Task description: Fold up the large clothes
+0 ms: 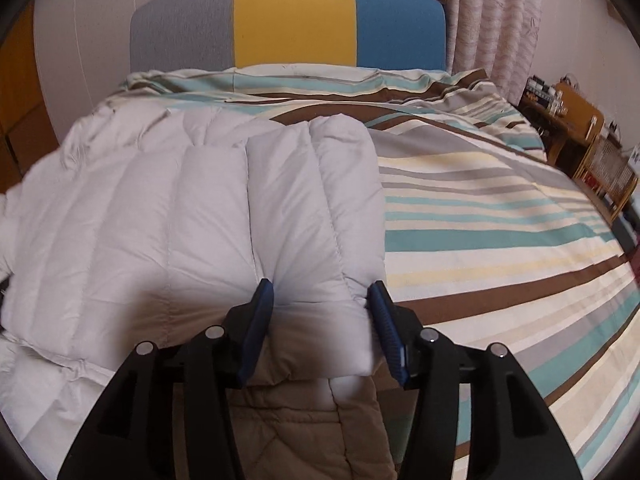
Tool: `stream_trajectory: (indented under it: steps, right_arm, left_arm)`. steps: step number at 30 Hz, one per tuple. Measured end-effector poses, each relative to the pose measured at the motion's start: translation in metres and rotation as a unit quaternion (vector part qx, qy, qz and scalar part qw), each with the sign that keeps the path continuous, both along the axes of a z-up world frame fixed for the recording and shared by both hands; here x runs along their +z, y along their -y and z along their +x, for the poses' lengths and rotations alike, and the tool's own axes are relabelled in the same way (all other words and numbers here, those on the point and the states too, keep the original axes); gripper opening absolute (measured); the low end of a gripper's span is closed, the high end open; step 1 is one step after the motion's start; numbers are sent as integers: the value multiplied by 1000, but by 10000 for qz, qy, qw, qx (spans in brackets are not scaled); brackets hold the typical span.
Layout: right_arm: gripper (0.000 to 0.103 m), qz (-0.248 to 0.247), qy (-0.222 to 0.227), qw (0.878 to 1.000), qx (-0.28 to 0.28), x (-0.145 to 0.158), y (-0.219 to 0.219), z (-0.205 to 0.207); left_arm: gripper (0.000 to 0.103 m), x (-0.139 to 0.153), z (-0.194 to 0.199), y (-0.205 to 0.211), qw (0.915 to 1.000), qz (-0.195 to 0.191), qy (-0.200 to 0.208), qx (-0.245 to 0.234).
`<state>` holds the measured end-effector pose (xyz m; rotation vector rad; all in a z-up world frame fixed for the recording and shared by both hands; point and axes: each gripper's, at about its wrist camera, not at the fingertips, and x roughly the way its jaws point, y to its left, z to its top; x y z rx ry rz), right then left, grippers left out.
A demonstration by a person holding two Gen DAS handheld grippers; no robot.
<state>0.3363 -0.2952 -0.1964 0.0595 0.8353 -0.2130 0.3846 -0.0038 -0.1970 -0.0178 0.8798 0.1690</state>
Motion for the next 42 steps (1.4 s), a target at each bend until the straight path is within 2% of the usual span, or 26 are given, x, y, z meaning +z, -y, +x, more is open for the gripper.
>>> stream_trajectory:
  steps: [2, 6, 10, 15, 18, 23, 30, 33, 36, 42]
  right_arm:
    - [53, -59, 9, 10000, -19, -2, -1, 0]
    - [68, 65, -28, 9998, -168, -5, 8, 0]
    - [70, 201, -38, 9995, -222, -6, 13, -1]
    - [71, 123, -33, 9996, -234, -5, 12, -2]
    - [72, 99, -29, 9997, -241, -5, 13, -2]
    - [73, 73, -27, 9996, -261, -4, 12, -2]
    - [75, 57, -25, 9996, -282, -4, 13, -2]
    - [75, 49, -23, 9996, -287, -4, 13, -2]
    - [75, 48, -22, 9996, -284, -4, 13, -2]
    - [75, 43, -20, 9996, -283, -4, 13, -2]
  left_arm:
    - [100, 0, 0, -1, 10000, -30, -9, -7]
    - [100, 2, -2, -5, 9997, -224, 7, -99]
    - [100, 9, -16, -12, 9978, -549, 110, -350]
    - [100, 21, -48, -36, 9906, -1222, 388, -471]
    - [100, 29, -67, -58, 9865, -1506, 588, -255]
    - [100, 38, -89, -98, 9855, -1472, 807, 243]
    - [100, 38, -114, -158, 9785, -1628, 844, 942]
    - [100, 40, -127, -184, 9710, -1846, 924, 1207]
    - [100, 41, -141, -215, 9586, -2059, 1067, 1655]
    - [100, 41, -159, -281, 9239, -2353, 1294, 2725]
